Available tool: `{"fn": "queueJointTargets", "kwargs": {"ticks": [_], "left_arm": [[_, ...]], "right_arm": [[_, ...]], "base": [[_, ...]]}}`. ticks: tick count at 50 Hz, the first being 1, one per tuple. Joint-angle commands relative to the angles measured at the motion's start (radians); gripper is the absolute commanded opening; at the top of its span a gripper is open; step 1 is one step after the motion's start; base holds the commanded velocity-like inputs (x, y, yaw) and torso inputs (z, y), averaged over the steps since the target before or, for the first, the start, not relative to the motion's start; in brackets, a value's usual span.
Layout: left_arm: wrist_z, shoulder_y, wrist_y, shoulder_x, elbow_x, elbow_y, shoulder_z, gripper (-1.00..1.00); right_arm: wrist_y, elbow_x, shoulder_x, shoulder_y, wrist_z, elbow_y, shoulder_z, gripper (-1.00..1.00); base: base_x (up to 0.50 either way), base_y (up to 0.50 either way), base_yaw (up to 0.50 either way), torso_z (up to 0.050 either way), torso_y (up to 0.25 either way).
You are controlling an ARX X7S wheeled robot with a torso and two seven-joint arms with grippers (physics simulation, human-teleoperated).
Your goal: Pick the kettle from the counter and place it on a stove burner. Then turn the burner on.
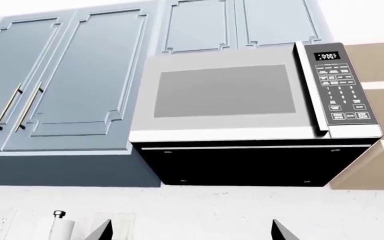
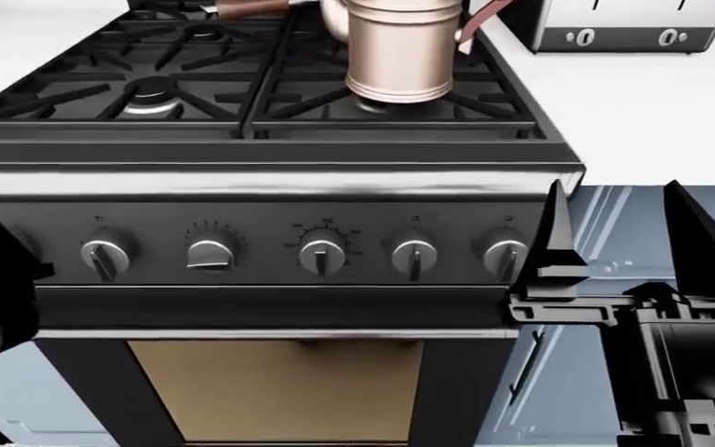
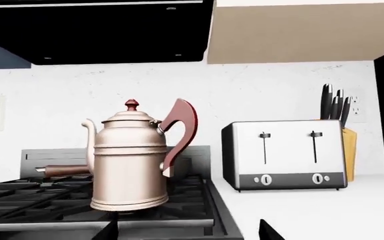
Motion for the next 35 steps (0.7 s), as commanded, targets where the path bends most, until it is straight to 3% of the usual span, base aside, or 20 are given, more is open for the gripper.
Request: {"fn": "queueJointTargets", "kwargs": {"ticks": [1, 21, 35], "left_arm": [[-0.011, -0.089, 0.003, 0.001, 0.002, 0.0, 0.096, 1.0], [-0.037, -0.163, -0.007, 0.009, 0.03, -0.001, 0.197, 1.0], [-0.053, -0.228, -0.01, 0.01, 0.06, 0.0, 0.279, 1.0]], "right_arm": [[0.005, 0.007, 0.002, 0.003, 0.007, 0.001, 0.0, 1.0], [0.105, 0.064, 0.001, 0.064, 0.016, 0.042, -0.047, 1.0], [0.215, 0.158, -0.013, 0.113, 0.062, 0.106, -0.066, 1.0]], "base": [[0.0, 0.0, 0.0, -0.05, 0.0], [0.0, 0.0, 0.0, -0.05, 0.0], [0.0, 0.0, 0.0, 0.0, 0.0]]}}
